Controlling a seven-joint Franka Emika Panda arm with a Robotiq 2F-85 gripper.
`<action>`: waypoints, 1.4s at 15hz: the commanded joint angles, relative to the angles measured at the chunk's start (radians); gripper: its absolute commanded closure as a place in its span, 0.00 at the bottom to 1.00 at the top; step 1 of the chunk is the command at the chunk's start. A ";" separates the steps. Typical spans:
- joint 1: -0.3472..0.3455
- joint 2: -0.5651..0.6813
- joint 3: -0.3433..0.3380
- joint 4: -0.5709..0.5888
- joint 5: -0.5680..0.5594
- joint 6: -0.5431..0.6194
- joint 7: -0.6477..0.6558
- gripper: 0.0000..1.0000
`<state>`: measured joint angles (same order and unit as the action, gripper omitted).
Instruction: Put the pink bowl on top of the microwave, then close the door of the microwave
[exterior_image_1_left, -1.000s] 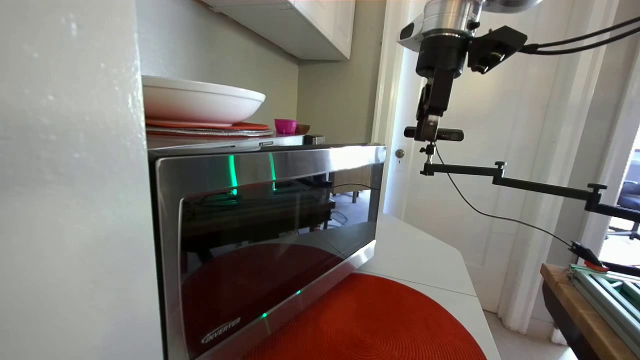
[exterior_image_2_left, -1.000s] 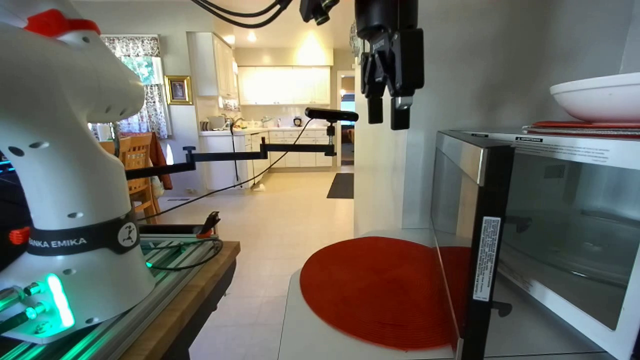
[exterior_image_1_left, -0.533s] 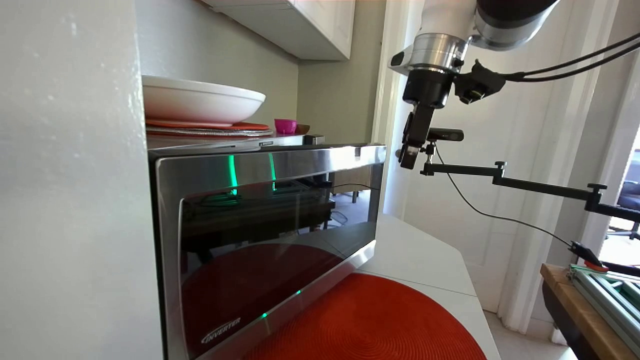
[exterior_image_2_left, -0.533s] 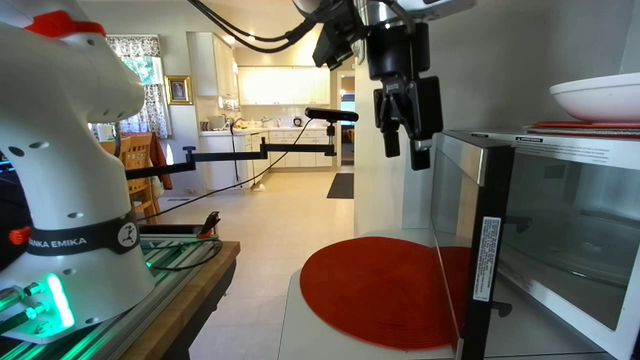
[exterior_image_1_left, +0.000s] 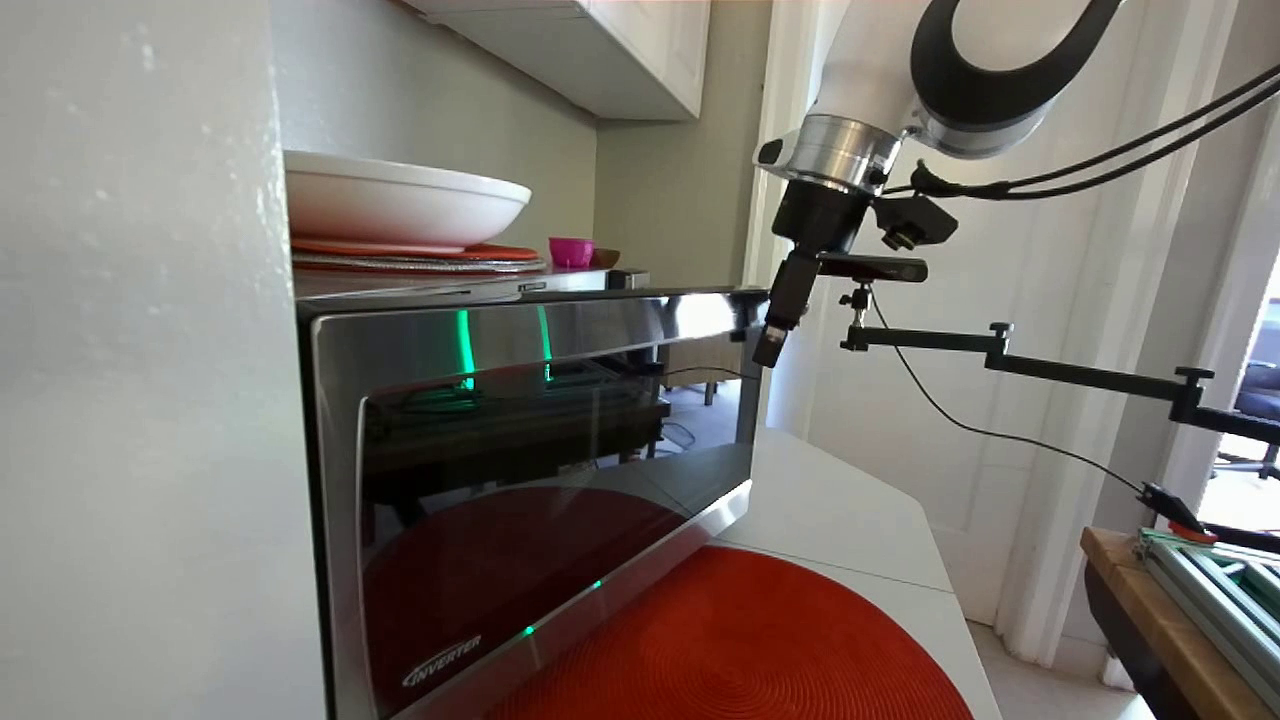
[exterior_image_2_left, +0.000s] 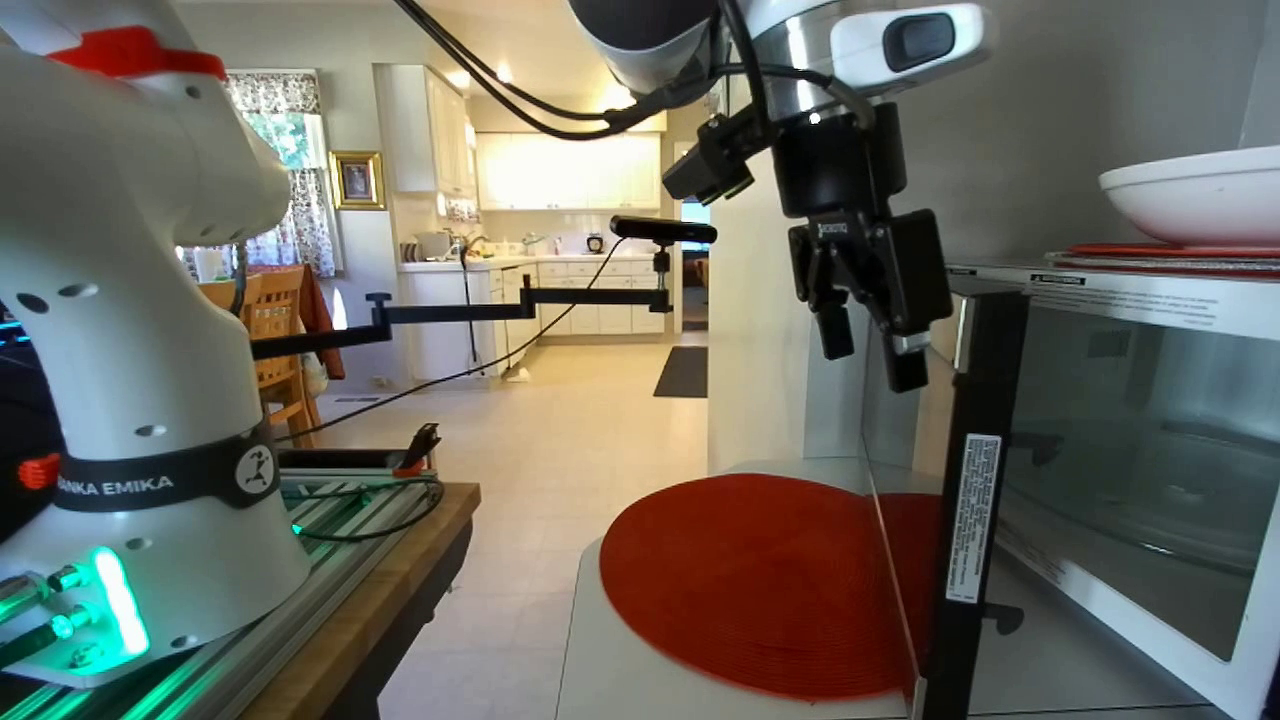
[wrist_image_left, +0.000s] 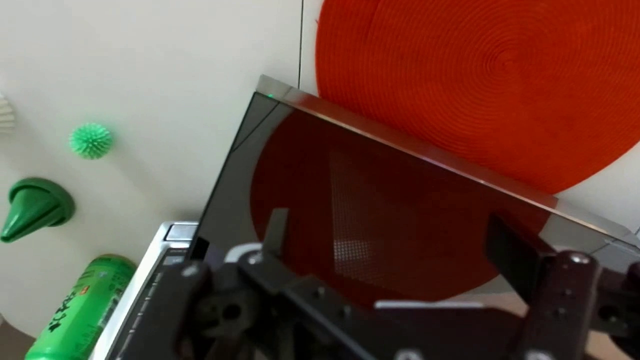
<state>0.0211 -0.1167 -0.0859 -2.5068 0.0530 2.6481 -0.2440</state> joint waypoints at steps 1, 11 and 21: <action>-0.006 0.032 0.006 0.022 0.031 0.051 -0.024 0.00; -0.044 0.179 0.001 0.217 0.084 0.189 -0.013 0.00; -0.033 -0.086 -0.012 0.353 0.159 -0.504 -0.070 0.00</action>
<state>-0.0163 -0.1933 -0.0832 -2.1754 0.1990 2.2654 -0.2702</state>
